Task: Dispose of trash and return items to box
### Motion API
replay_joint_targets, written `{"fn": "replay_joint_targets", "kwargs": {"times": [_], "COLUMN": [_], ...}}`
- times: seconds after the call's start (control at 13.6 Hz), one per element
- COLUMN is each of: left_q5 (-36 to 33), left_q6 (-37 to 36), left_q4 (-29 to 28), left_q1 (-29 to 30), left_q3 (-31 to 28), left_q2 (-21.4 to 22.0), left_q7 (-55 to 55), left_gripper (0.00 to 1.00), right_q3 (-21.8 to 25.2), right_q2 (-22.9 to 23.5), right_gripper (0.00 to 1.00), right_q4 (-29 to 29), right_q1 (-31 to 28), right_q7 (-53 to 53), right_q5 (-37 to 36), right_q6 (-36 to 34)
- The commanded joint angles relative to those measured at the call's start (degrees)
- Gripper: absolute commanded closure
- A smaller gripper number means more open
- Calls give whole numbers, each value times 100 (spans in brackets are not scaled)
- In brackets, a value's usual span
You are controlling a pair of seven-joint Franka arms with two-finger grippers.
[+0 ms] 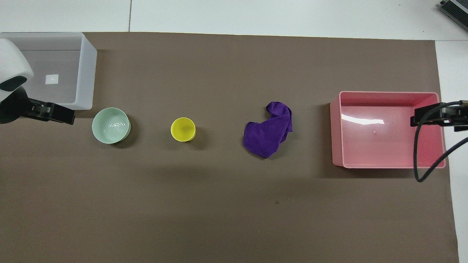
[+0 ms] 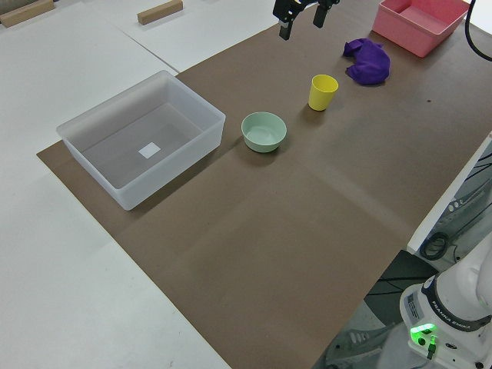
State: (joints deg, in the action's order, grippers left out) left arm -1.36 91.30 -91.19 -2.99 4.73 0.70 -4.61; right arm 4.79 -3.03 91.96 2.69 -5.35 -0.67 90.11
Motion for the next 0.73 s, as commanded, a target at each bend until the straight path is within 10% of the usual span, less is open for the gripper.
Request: {"fn": "replay_joint_targets", "kwargs": {"times": [0.0,0.66], "left_q5": [74,74], "left_q6": [73,116], "left_q4": [-197,-206], "left_q1": [53,185], "left_q3": [11,-16], "left_q2": [167,167], "left_q7": [22,22], "left_gripper": [0,0], "right_q3": [-30,-30], "right_q2": [-93,-110], "right_gripper": [0,0], "right_q4": [112,165], "right_q1": [-41,-41], "right_q7": [-28,-54], "right_q5": [120,128], "right_q6": [103,103]}}
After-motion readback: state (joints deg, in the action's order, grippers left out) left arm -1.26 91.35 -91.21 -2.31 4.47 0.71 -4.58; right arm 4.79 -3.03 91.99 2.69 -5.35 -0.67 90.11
